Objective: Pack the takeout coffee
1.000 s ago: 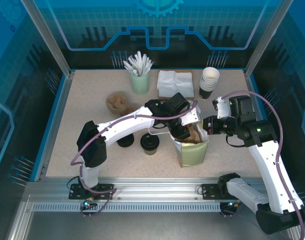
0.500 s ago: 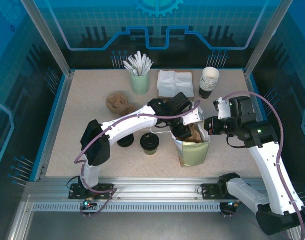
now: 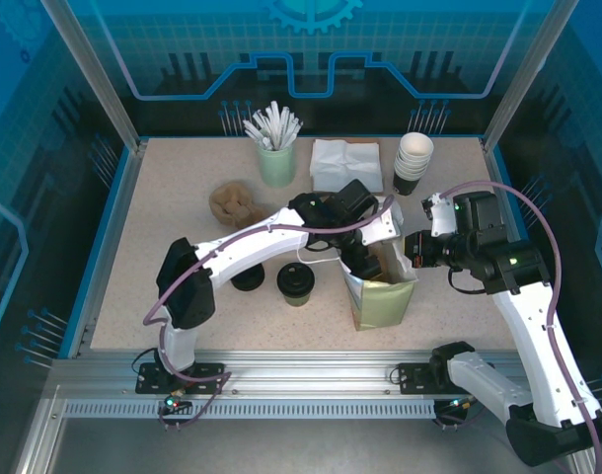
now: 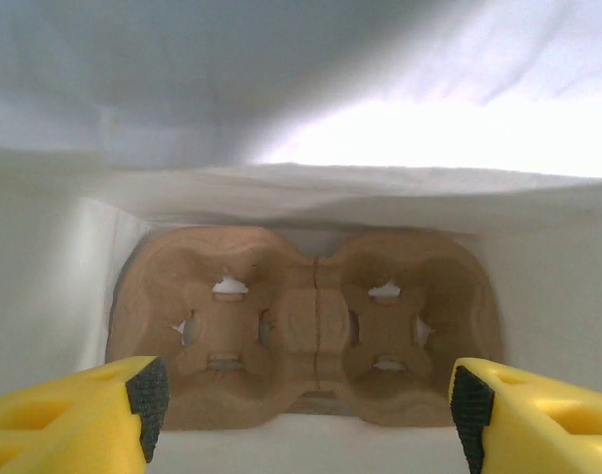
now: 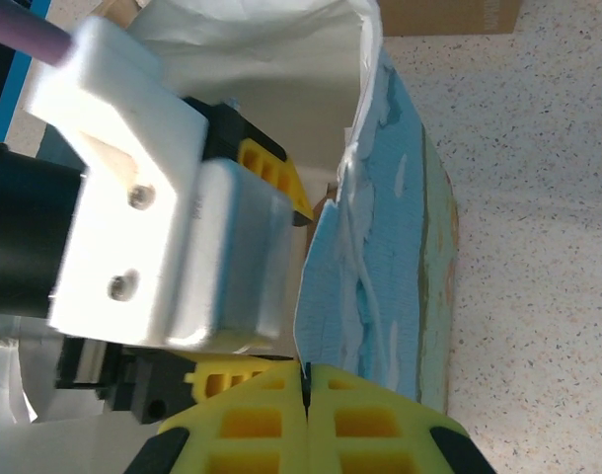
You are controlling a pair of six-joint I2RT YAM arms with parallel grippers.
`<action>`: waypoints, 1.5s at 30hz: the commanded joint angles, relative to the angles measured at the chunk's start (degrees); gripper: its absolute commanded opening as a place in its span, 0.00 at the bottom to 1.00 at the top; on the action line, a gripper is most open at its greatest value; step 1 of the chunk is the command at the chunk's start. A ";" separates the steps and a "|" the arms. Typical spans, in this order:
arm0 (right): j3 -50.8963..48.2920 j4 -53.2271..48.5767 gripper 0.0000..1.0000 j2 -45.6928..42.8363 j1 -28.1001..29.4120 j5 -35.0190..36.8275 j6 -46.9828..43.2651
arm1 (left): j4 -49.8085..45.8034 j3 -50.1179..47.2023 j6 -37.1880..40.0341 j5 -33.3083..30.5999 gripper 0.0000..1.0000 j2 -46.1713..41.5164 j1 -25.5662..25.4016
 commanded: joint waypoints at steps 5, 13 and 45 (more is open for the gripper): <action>-0.04 -0.71 0.00 -0.33 1.01 0.37 -0.10 | -0.71 2.24 -2.21 1.70 0.79 -7.17 -0.24; 1.16 -0.62 0.17 -0.06 1.00 1.10 0.27 | 0.65 2.68 -5.52 -0.18 0.79 -12.76 -0.25; 10.11 4.03 0.58 19.99 -3.37 4.25 -11.15 | 7.61 -17.86 -12.69 -5.43 0.85 -37.22 0.72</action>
